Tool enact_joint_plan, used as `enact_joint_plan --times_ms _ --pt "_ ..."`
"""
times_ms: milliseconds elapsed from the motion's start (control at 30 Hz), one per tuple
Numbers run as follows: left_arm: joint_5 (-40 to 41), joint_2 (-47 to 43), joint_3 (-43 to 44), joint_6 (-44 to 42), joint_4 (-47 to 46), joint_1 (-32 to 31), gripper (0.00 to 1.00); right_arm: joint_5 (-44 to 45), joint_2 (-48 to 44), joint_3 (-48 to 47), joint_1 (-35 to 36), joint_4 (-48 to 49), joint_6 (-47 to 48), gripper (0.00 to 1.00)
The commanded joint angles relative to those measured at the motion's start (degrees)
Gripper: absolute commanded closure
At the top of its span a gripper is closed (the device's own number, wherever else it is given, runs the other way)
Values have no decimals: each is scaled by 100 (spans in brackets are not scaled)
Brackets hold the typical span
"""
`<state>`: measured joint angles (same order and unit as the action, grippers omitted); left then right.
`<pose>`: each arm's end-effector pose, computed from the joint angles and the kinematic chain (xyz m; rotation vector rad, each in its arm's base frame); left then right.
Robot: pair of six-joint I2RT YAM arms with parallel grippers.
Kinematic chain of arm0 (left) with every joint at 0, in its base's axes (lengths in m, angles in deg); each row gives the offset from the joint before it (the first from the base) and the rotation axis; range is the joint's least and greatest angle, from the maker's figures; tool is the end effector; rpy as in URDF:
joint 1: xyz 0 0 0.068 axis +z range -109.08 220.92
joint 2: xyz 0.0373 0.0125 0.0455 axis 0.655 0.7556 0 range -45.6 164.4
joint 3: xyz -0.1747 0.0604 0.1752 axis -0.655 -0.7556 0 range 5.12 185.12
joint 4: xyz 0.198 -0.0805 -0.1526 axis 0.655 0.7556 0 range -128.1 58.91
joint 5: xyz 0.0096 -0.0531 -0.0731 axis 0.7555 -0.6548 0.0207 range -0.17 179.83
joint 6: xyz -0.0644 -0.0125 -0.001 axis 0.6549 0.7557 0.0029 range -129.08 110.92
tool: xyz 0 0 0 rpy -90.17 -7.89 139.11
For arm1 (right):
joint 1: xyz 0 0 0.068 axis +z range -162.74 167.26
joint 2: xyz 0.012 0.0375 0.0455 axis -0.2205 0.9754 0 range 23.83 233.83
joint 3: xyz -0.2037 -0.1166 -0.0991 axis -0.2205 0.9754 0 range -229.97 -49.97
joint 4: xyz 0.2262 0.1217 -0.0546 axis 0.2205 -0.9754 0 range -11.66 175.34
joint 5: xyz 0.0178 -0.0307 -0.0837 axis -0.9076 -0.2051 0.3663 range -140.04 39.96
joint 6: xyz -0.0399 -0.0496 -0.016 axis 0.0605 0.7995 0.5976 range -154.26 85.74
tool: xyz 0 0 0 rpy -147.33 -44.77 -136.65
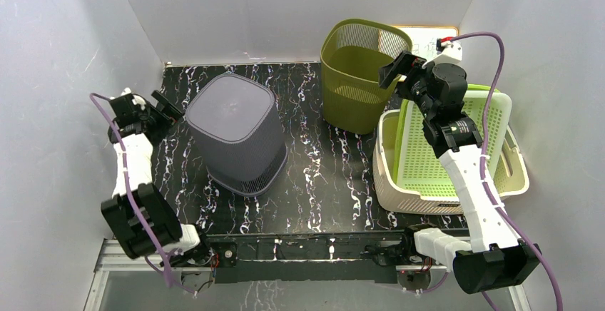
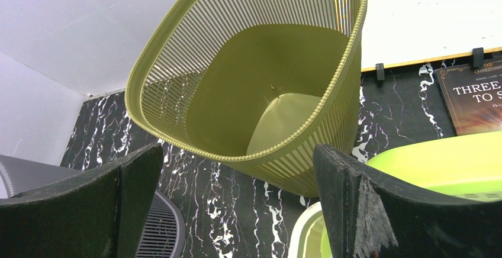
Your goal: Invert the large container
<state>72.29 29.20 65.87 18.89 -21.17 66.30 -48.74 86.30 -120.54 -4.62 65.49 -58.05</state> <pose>0.2910 0.1210 0.2852 -0.7770 1.9540 -0.3499 0.2624 0.0363 0.3995 0.2607 1.7728 0.3811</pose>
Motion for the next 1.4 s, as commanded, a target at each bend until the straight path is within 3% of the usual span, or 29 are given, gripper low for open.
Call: enact_joint_plan --times_ms 0,233,433,633,1000,1367 --pt "-73 -939 879 -168 262 -20 2 -76 68 80 72 78 109 2" --pt "-1909 -1311 2037 74 -255 -253 2 -69 54 131 135 115 70 2" --pt "-3176 -1393 2248 799 -1261 -875 2 -101 86 81 197 124 -13 2" --pt "-2304 -860 2918 26 -203 -2434 2 23 62 -26 268 92 -29 2" --pt "419 496 3719 -1436 1047 -5846 2 180 100 -80 295 -3 46 2" --pt "870 -185 2307 -1485 1209 -6742 2 189 123 115 290 155 90 2"
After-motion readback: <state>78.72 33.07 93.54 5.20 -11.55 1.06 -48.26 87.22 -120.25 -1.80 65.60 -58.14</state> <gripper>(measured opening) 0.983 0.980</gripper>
